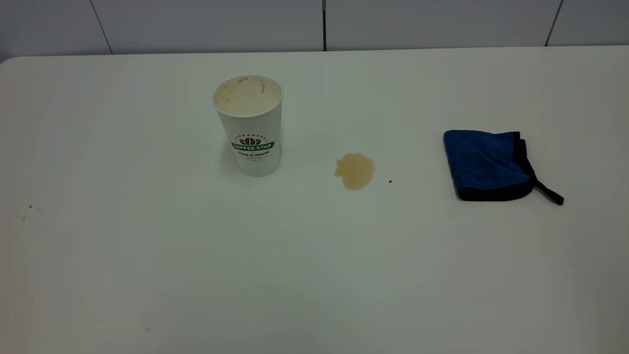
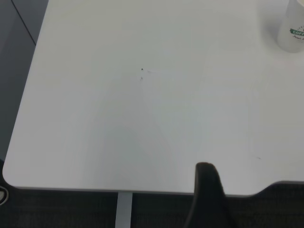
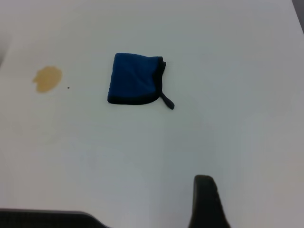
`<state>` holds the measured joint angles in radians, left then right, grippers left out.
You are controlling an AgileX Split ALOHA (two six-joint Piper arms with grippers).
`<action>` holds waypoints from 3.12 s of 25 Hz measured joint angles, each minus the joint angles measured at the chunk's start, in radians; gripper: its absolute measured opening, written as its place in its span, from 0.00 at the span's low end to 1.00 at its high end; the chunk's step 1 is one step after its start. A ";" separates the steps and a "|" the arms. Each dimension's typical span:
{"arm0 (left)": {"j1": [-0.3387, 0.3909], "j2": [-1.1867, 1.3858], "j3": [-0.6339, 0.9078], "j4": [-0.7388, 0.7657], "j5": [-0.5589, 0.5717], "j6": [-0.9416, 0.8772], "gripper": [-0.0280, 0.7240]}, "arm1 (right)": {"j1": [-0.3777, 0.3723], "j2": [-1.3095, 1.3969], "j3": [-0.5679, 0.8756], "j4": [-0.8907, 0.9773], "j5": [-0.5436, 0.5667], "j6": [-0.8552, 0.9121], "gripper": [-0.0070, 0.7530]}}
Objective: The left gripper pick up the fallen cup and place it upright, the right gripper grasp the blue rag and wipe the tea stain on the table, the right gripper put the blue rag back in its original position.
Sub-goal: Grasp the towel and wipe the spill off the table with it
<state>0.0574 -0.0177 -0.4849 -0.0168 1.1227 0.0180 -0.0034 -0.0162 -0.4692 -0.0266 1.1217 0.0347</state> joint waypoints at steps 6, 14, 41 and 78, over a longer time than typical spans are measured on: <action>0.000 0.000 0.000 0.000 0.000 0.000 0.73 | 0.000 0.000 0.000 0.000 0.000 0.000 0.71; 0.000 0.000 0.000 0.000 0.000 0.000 0.73 | 0.000 0.031 -0.015 0.005 -0.037 0.000 0.72; 0.000 0.000 0.000 0.000 0.000 0.000 0.73 | 0.000 1.883 -0.460 0.457 -0.802 -0.788 0.79; 0.000 0.000 0.000 0.000 0.000 0.000 0.73 | 0.234 2.593 -1.156 0.505 -0.943 -0.857 0.11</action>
<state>0.0574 -0.0177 -0.4849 -0.0168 1.1230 0.0180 0.2308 2.5768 -1.6252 0.4781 0.1789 -0.8219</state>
